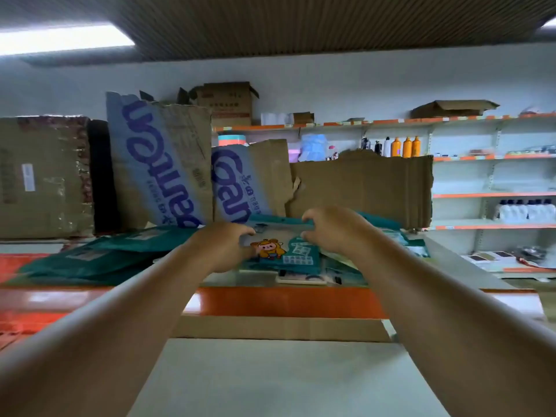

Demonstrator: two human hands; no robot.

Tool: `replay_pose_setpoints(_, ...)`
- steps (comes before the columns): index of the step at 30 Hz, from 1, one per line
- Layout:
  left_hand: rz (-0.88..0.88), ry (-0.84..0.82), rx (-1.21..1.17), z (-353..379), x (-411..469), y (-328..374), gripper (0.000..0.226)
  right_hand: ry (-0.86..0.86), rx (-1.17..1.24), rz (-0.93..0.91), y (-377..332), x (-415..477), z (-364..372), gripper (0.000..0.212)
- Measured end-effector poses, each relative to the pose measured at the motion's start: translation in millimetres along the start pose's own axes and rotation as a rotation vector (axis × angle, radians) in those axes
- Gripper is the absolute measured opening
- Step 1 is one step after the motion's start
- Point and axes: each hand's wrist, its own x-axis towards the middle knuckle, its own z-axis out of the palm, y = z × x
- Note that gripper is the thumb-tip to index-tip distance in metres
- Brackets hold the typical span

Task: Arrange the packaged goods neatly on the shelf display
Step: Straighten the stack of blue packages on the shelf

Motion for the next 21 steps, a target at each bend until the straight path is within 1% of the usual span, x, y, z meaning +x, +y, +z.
replay_pose_setpoints(1,-0.013,-0.025,0.013,1.9,5.8,-0.5,0.049,-0.033,0.008,0.033,1.1,9.0,5.0,0.033)
replay_pose_setpoints(3,-0.055,-0.041,0.023,6.1,19.7,-4.1,0.053,-0.108,-0.053,0.095,1.6,23.3,13.6,0.031)
replay_pose_setpoints(5,-0.074,-0.063,0.021,10.0,33.4,-6.4,0.056,-0.192,-0.12,0.157,-1.4,34.2,21.5,0.034)
replay_pose_setpoints(7,-0.081,-0.082,0.025,11.0,47.8,-7.7,0.061,-0.233,-0.14,0.193,-3.2,47.3,27.4,0.039)
replay_pose_setpoints(9,-0.072,-0.069,0.013,12.2,61.6,-9.5,0.054,-0.238,-0.14,0.208,-5.7,56.2,28.6,0.04)
replay_pose_setpoints(11,-0.066,-0.042,-0.024,16.6,75.8,-13.8,0.037,-0.235,-0.122,0.227,-9.4,66.8,30.8,0.038)
replay_pose_setpoints(13,-0.038,-0.014,-0.035,22.8,88.0,-19.3,0.051,-0.22,-0.093,0.253,-13.9,74.7,34.6,0.037)
replay_pose_setpoints(15,-0.004,0.063,-0.067,25.6,95.1,-23.8,0.06,-0.181,-0.066,0.281,-16.2,80.7,39.6,0.035)
replay_pose_setpoints(17,0.017,0.107,-0.194,26.2,102.7,-29.8,0.059,-0.11,-0.029,0.296,-16.4,82.9,44.7,0.032)
replay_pose_setpoints(18,0.008,0.102,-0.295,26.1,105.9,-33.1,0.058,-0.075,0.019,0.292,-15.8,82.3,47.1,0.03)
replay_pose_setpoints(21,-0.065,0.081,-0.581,25.5,112.4,-41.9,0.057,-0.037,0.218,0.258,-16.6,73.6,50.3,0.03)
